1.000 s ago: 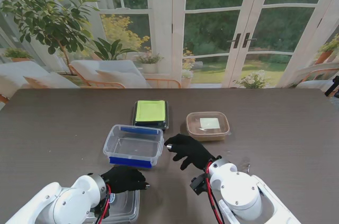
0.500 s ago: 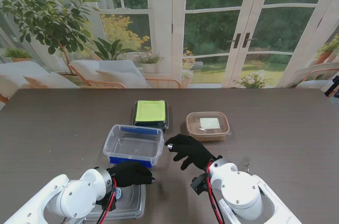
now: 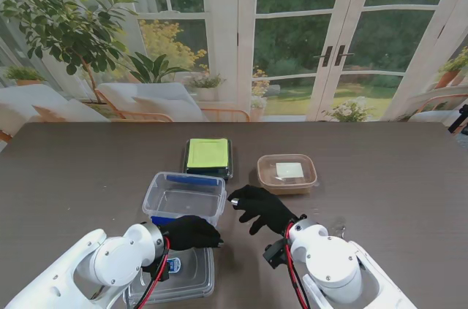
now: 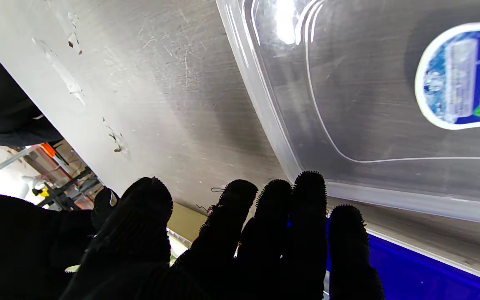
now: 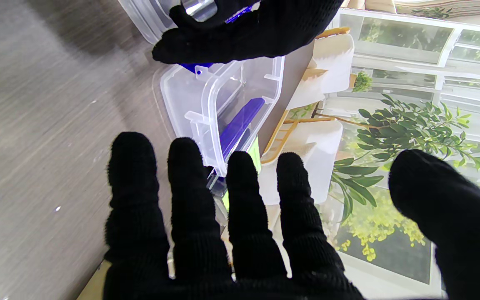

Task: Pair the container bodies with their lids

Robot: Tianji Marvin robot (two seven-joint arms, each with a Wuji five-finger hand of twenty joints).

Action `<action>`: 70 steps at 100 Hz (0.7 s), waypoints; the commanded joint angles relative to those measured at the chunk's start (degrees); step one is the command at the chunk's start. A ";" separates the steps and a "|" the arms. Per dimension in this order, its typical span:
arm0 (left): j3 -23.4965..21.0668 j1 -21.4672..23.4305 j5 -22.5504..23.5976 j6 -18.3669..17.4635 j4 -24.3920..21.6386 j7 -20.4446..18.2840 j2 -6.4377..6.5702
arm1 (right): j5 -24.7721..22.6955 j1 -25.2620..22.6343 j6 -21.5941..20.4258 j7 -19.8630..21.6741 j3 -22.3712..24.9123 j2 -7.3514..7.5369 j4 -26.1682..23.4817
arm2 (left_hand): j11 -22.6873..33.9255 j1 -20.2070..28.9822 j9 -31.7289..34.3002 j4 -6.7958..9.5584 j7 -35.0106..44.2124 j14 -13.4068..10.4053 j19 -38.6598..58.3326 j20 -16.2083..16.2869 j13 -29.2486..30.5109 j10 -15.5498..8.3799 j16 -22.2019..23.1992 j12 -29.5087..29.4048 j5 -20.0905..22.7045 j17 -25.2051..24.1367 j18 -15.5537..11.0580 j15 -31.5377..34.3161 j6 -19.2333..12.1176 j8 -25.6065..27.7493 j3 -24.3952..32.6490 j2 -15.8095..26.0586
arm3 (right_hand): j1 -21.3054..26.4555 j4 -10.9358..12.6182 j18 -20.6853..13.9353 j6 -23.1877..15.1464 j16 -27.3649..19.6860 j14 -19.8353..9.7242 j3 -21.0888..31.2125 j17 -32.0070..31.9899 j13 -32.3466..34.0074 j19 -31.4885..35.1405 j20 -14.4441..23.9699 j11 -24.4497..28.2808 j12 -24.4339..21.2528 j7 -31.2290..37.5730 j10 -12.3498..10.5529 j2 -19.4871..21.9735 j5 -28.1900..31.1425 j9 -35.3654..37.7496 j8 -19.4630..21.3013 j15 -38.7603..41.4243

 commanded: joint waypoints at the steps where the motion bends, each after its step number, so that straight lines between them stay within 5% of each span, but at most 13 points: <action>1: 0.70 0.55 -0.18 -0.02 2.30 -1.85 -0.34 | 0.11 -0.22 -0.02 0.87 -0.08 -0.23 0.00 | -0.29 1.10 -0.43 1.43 0.13 0.76 -0.38 -0.74 -2.46 0.63 -5.67 -0.13 0.55 -1.26 -1.51 -13.22 0.49 0.34 -1.40 1.13 | -0.92 0.45 -1.02 -0.23 -0.04 -0.96 0.52 -14.49 0.18 -0.07 -0.56 -0.53 -0.70 -0.45 -1.22 0.88 0.66 0.04 -0.10 0.40; 20: -1.44 1.47 1.15 -1.68 0.63 -0.63 -0.58 | 0.35 -0.33 -0.46 0.73 -0.15 -0.27 0.02 | -0.35 1.04 -0.59 1.46 0.02 0.28 -0.91 -0.90 -3.24 0.41 -5.79 -0.14 0.29 -1.92 -1.80 -13.57 0.06 0.30 -1.63 1.23 | -0.94 0.44 -1.00 -0.29 -0.07 -0.88 0.54 -14.46 0.10 -0.07 -0.55 -0.52 -0.69 -0.45 -1.37 0.93 0.56 0.05 -0.10 0.32; 70: -13.00 12.23 5.88 -5.27 -9.06 7.61 -2.20 | -0.77 -0.86 -1.43 1.25 0.08 0.07 -0.51 | -0.17 0.95 -0.06 1.61 0.18 -0.03 -3.00 -1.73 -3.71 0.05 -6.54 -0.15 0.58 -2.34 -1.98 -14.76 -0.07 0.36 -1.47 0.82 | -0.98 0.45 -0.99 -0.20 -0.08 -0.86 0.60 -14.46 0.26 -0.13 -0.54 -0.48 -0.71 -0.37 -0.99 0.86 0.67 0.80 -0.08 0.28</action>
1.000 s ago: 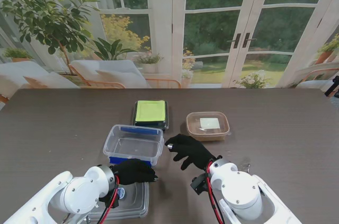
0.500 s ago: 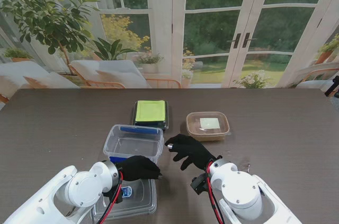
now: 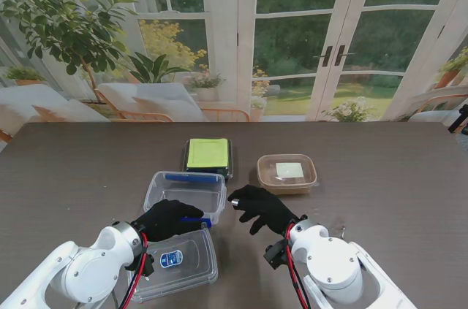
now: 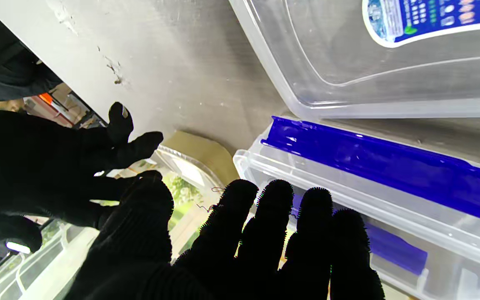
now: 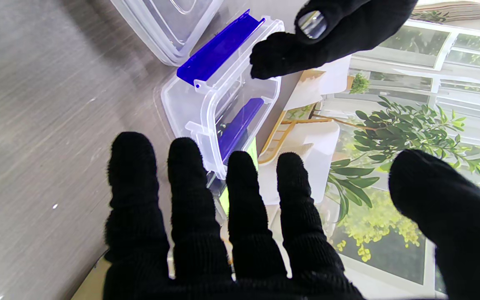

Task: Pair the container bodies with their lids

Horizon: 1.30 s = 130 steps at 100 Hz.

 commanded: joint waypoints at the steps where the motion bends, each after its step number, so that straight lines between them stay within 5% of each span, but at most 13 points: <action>1: -0.76 1.67 0.41 0.39 -1.55 -0.51 -0.17 | -0.08 -0.49 -0.31 0.92 -0.19 -0.04 -0.42 | -0.06 0.96 0.12 1.61 0.17 0.84 -0.86 -0.62 -0.50 0.20 -0.56 -0.12 0.50 -0.90 -1.83 -0.78 -0.04 0.35 -0.89 0.81 | -0.95 0.46 -0.99 -0.27 -0.08 -0.86 0.64 -14.46 0.24 -0.13 -0.54 -0.48 -0.71 -0.38 -1.00 0.85 0.64 0.80 -0.08 0.27; 23: -4.99 8.31 0.56 2.52 -6.97 -0.39 -0.37 | -0.21 -1.23 -1.16 1.99 -0.19 0.35 -0.60 | 0.67 1.23 2.67 1.56 1.32 2.54 0.86 0.09 2.14 0.97 -0.18 0.14 2.99 1.23 -0.03 0.35 0.14 0.82 -0.50 0.64 | -1.00 0.42 -0.86 -0.24 -0.08 -0.56 0.72 -14.26 0.59 -0.10 -0.54 -0.61 -0.80 -0.41 -0.71 0.82 0.91 1.72 -0.10 0.27; 56: -11.19 20.03 0.64 5.60 -15.85 1.96 -1.26 | -0.90 -2.42 -2.20 3.31 -0.49 0.91 -1.37 | 2.92 1.60 9.95 1.37 4.07 8.10 9.55 4.52 9.26 3.50 3.92 2.78 8.02 5.69 6.64 6.30 0.97 2.66 -0.34 0.46 | -0.94 0.41 -0.74 -0.33 -0.02 -0.46 0.72 -13.82 1.13 0.21 -0.48 -0.64 -0.79 -0.46 -0.36 0.78 1.54 2.56 -0.13 0.31; 71: -13.46 26.13 6.88 7.75 -19.28 6.06 -2.09 | -3.90 -3.02 -3.41 3.87 -0.69 1.43 -1.72 | 7.02 1.91 13.84 1.40 4.64 11.90 19.19 11.70 12.51 4.91 11.67 8.67 8.87 8.47 10.36 15.93 1.51 3.38 0.02 0.60 | -0.76 0.46 -0.28 -0.79 2.40 0.34 1.29 -11.17 4.53 3.22 0.34 0.38 -0.33 -0.92 0.40 0.74 3.38 5.67 -0.33 4.96; 87: -14.70 31.35 12.59 11.40 -20.46 10.91 -2.99 | -7.51 -3.47 -4.75 4.12 -1.18 1.91 -1.77 | 14.57 3.08 15.20 1.14 5.16 14.28 28.64 21.17 15.06 5.74 23.62 22.01 9.63 12.40 11.56 30.70 2.84 3.85 3.08 -0.30 | 0.32 0.73 0.90 -1.38 7.84 1.37 3.29 -6.29 9.91 10.51 2.73 3.84 3.19 -1.82 1.70 1.09 7.23 10.99 -0.66 15.73; 110: -15.12 33.45 16.92 16.13 -18.60 12.58 -3.27 | -12.40 -2.36 -5.74 4.87 -3.01 2.54 -0.62 | 31.01 3.32 12.88 0.72 4.12 9.61 35.15 34.35 19.23 3.93 36.05 42.04 8.18 18.42 9.84 50.39 3.54 3.01 8.03 -1.27 | 2.39 1.23 2.37 -1.79 14.94 1.55 7.76 2.55 18.60 22.54 8.09 10.81 10.66 -2.57 2.25 1.73 10.71 17.11 -0.99 32.42; 130: -14.86 33.26 19.73 20.22 -16.89 10.42 -2.92 | -15.82 -0.51 -5.65 5.50 -5.10 2.92 1.15 | 41.19 4.29 12.97 0.61 3.61 5.46 39.32 38.49 22.89 1.51 39.00 49.72 6.95 22.77 8.76 59.91 4.09 2.28 9.97 -1.59 | 3.52 1.46 2.63 -2.22 19.65 0.18 10.52 10.72 26.73 31.45 11.82 18.57 18.58 -2.67 1.88 2.39 12.57 21.89 -1.10 45.47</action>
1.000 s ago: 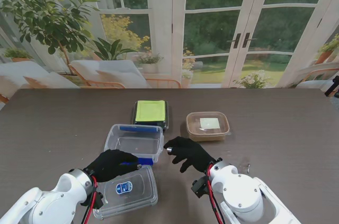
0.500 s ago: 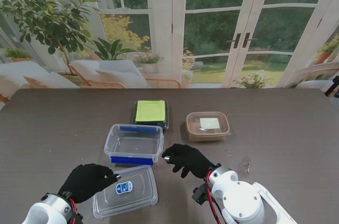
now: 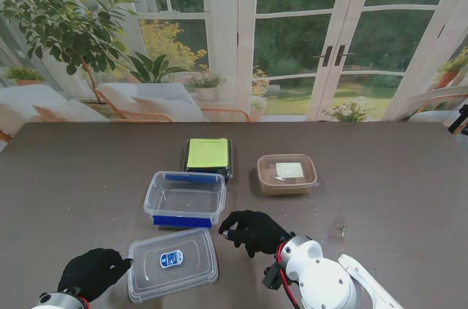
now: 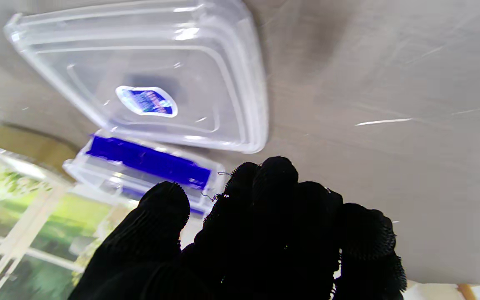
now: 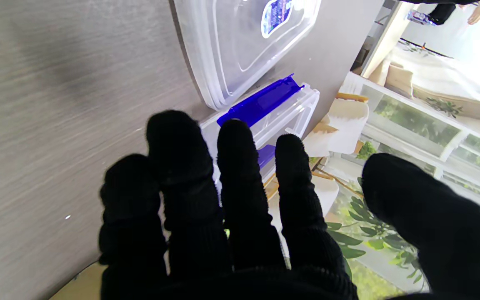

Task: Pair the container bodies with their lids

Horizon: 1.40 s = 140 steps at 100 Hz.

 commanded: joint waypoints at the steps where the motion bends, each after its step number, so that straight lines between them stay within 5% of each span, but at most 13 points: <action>1: 0.13 0.28 -0.22 0.88 1.07 -1.90 0.06 | -0.52 0.41 -0.06 1.43 -0.61 0.03 0.78 | 3.77 2.54 -0.33 0.60 -0.78 -0.63 5.07 1.69 3.40 0.03 1.83 2.88 -1.03 2.99 -3.70 6.28 1.95 -0.69 2.42 -1.51 | 1.20 1.48 -0.05 -1.55 1.59 0.32 2.89 9.77 5.49 5.01 2.12 3.13 2.90 -0.45 0.18 1.77 1.59 2.39 -0.71 5.31; 23: 1.17 -0.75 1.13 4.77 1.97 -6.15 0.71 | -2.94 2.76 -0.21 3.07 -3.06 0.57 3.08 | 11.57 -0.31 5.32 0.55 -4.35 -4.64 13.98 -0.39 12.22 -3.38 -0.25 7.27 -2.40 14.26 -2.92 15.12 3.55 -3.87 8.46 -3.12 | 3.23 1.79 -0.26 -2.75 7.36 -3.51 6.73 23.37 12.80 14.89 2.10 8.99 9.69 -2.58 -1.43 1.70 0.18 11.14 -1.60 20.42; 35: 1.66 -1.18 3.90 6.37 2.01 -8.66 1.08 | -4.72 4.59 -0.15 4.42 -4.79 0.98 4.28 | 16.65 -2.59 9.42 0.50 -6.86 -9.85 22.29 -9.36 18.51 -7.52 -3.63 9.35 -5.16 22.61 -5.42 20.21 3.67 -5.09 12.26 -3.67 | 4.27 1.98 -0.60 -3.12 12.56 -7.82 9.10 33.43 12.98 19.31 -1.27 10.76 12.27 -4.79 -3.49 1.11 -0.84 17.35 -2.55 29.61; 43: 1.96 -1.41 4.75 7.52 2.01 -9.49 1.19 | -5.84 5.92 0.01 5.16 -6.09 1.19 5.09 | 18.06 -3.00 11.25 0.57 -6.94 -11.13 24.14 -11.27 21.00 -8.75 -4.12 9.84 -5.35 25.88 -5.79 21.07 3.99 -5.13 12.76 -3.79 | 4.48 2.23 -4.52 -3.54 15.18 -10.76 10.53 34.64 13.08 24.01 -0.62 12.07 13.99 -5.55 -4.96 0.73 -1.29 20.49 -2.86 33.85; 57: 2.48 -2.38 4.73 8.52 2.55 -11.05 1.45 | -7.33 8.28 0.75 6.02 -8.50 1.40 6.44 | 18.21 -3.27 11.47 0.55 -7.44 -11.05 24.49 -12.22 21.12 -8.84 -4.27 10.00 -6.62 26.19 -5.63 21.12 4.27 -5.29 12.91 -3.59 | 3.60 2.87 -10.95 -2.59 18.50 -14.96 11.83 35.61 13.24 29.72 1.73 13.35 16.02 -6.10 -7.51 0.77 -2.09 25.23 -3.08 38.71; 78: 3.41 -4.68 3.54 8.56 3.89 -13.76 1.99 | -8.22 11.50 2.35 7.11 -12.03 1.52 8.64 | 17.92 -2.99 11.24 0.53 -7.50 -10.30 24.30 -13.07 20.62 -8.45 -4.23 10.15 -6.88 25.33 -5.34 20.84 4.25 -5.33 12.91 -3.46 | 2.67 3.58 -15.06 0.60 20.83 -18.30 13.24 36.38 13.39 31.87 4.74 13.68 17.24 -5.70 -9.73 0.87 -5.35 28.61 -2.81 41.47; 101: 3.98 -6.72 4.79 7.90 5.01 -16.67 2.45 | -8.61 14.81 4.30 8.00 -15.78 1.51 11.36 | 18.17 -3.79 11.44 1.09 -7.70 -12.53 25.33 -15.21 21.30 -10.18 -4.67 10.65 -7.52 26.00 -7.20 20.79 4.40 -5.44 18.63 -5.17 | 1.81 4.05 -17.12 3.79 22.85 -20.21 14.25 36.93 13.44 31.87 7.93 16.10 17.69 -1.77 -11.26 1.03 -10.88 28.87 -1.10 41.87; 140: 5.20 -10.81 2.44 6.20 7.74 -18.70 3.03 | -10.39 17.56 7.04 7.31 -19.89 1.17 13.10 | 18.97 -4.13 11.66 0.97 -7.62 -13.16 25.56 -15.78 21.54 -10.80 -4.66 11.07 -7.41 26.01 -7.46 20.94 3.51 -5.43 19.38 -5.09 | -0.58 4.88 -18.17 7.65 23.84 -21.70 13.74 37.06 13.55 31.87 8.62 16.37 16.75 3.59 -12.10 2.42 -16.98 28.79 0.82 41.56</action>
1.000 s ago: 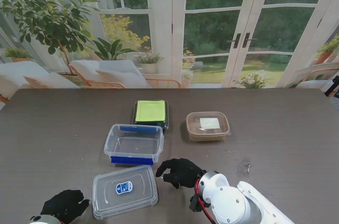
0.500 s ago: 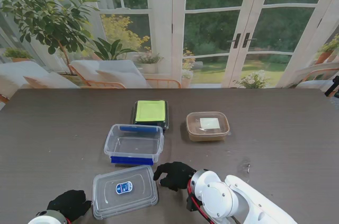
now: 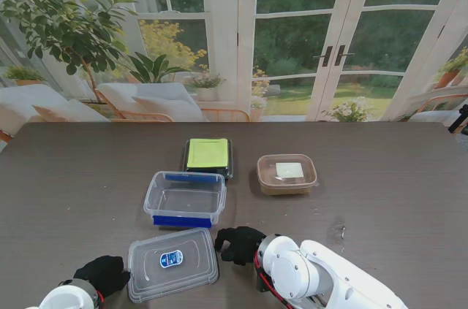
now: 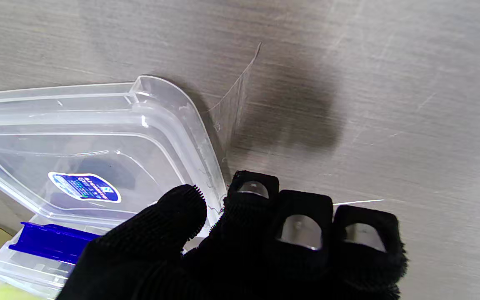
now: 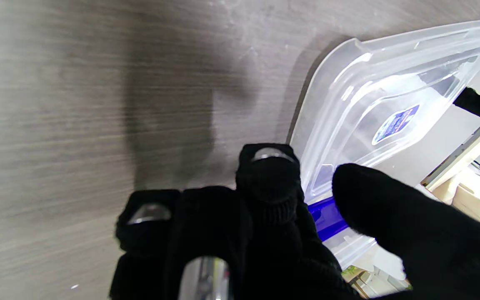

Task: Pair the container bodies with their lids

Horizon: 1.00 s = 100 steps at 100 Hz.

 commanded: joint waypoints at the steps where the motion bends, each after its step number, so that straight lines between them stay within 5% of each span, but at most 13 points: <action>1: 0.25 -0.35 -0.46 -0.44 0.51 -1.74 0.09 | -0.43 0.06 0.44 0.70 -0.61 -0.40 0.44 | 2.28 -1.61 1.90 1.43 -0.63 -2.45 8.15 -0.84 2.49 -0.76 -0.12 1.23 -0.91 1.97 -2.04 5.16 -1.03 -0.50 1.81 -0.92 | -2.33 2.07 -2.33 2.22 0.87 -6.49 4.38 30.01 0.97 13.00 1.25 2.08 0.00 0.41 0.49 1.10 -2.59 5.35 0.43 5.34; 42: 1.79 -3.08 -2.95 -0.85 2.57 -2.65 0.47 | -0.27 0.49 0.97 -0.35 -2.34 -0.79 1.55 | 2.82 -1.88 2.46 1.40 -0.14 -1.89 8.45 -1.27 2.73 -0.69 -0.11 1.59 0.49 2.16 -2.16 5.37 -1.43 -0.33 1.80 -0.76 | -3.13 2.78 -3.00 2.58 0.95 -6.79 3.44 30.04 0.98 13.00 0.99 2.03 0.10 1.96 0.28 1.86 -3.30 5.33 0.65 5.31; 100: 2.95 -4.22 -9.09 -2.06 4.53 0.19 0.28 | 2.83 -2.31 0.77 -0.19 -0.06 -0.78 0.43 | 1.95 -2.53 2.68 1.49 1.32 2.10 6.02 1.54 1.29 1.82 0.68 1.67 4.46 -0.86 0.44 4.82 -4.26 0.25 4.37 -2.17 | -2.59 2.96 -2.86 2.05 1.11 -6.24 3.37 30.06 0.97 13.00 1.30 2.37 0.19 1.83 0.40 1.72 -2.35 5.35 0.32 5.36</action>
